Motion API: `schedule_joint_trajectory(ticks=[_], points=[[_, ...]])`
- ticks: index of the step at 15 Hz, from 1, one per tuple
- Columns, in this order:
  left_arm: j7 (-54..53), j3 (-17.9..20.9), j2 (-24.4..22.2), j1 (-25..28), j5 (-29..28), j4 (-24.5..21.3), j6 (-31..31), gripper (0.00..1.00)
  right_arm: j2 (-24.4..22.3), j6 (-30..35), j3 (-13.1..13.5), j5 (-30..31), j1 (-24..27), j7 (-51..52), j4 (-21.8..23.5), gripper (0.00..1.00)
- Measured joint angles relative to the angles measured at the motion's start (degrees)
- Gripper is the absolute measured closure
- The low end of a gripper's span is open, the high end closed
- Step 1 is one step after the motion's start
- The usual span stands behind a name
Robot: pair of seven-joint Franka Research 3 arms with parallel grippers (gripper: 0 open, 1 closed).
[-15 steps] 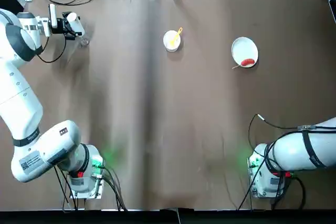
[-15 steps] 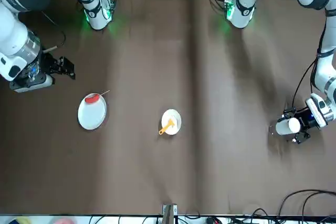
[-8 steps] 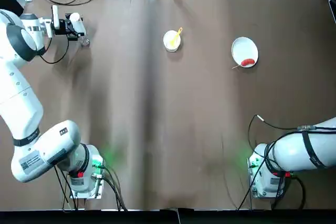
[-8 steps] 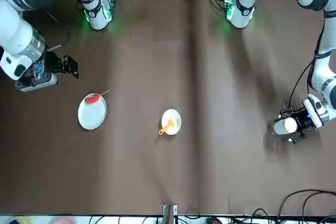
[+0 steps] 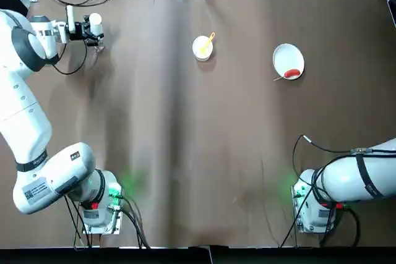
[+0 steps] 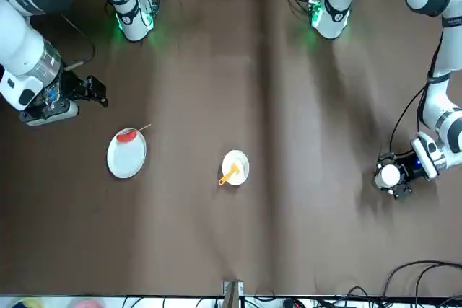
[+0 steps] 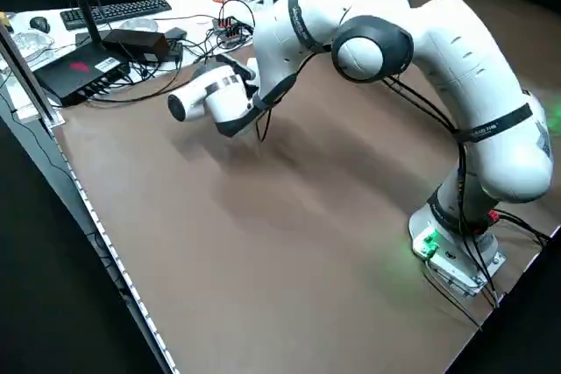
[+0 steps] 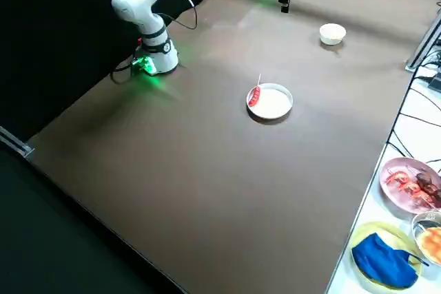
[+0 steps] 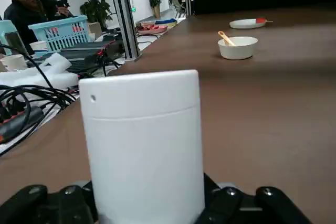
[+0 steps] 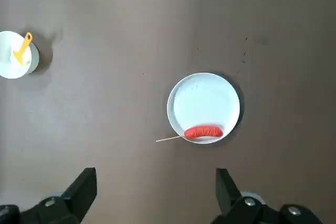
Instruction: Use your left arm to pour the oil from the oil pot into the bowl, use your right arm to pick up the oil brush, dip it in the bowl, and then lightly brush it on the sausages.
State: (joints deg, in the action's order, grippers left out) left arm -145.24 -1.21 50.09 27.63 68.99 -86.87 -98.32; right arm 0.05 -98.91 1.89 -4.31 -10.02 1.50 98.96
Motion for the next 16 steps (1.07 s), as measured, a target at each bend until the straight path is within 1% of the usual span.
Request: schedule_joint_trajectory(ticks=[3,5,7,10,13,16], points=[[1.21,-0.11,-0.30,-3.56,2.93,0.36,-2.33,0.45,0.00,0.07,0.00,0.00,0.00,0.00,0.00,0.00],[5.67,-0.31,-0.83,-6.53,4.40,0.76,-2.96,0.46,0.00,0.10,0.00,0.00,0.00,0.00,0.00,0.00],[10.91,-0.42,-1.95,-9.42,4.51,0.87,-3.88,0.46,0.00,0.10,0.04,0.00,0.03,0.00,-0.02,0.00],[17.01,-0.55,-4.56,-14.12,4.52,0.81,-7.44,0.46,0.00,0.09,0.07,0.00,0.00,-0.02,-0.06,0.00],[25.30,-0.59,-8.59,-19.75,4.52,-0.29,-13.78,0.46,0.00,-0.05,-0.08,-0.03,-0.43,-0.03,-0.08,0.00],[29.72,-0.61,-13.61,-25.97,4.51,-4.60,-23.62,0.46,0.00,-0.04,-0.23,-0.03,-1.06,-0.11,-0.11,0.00]])
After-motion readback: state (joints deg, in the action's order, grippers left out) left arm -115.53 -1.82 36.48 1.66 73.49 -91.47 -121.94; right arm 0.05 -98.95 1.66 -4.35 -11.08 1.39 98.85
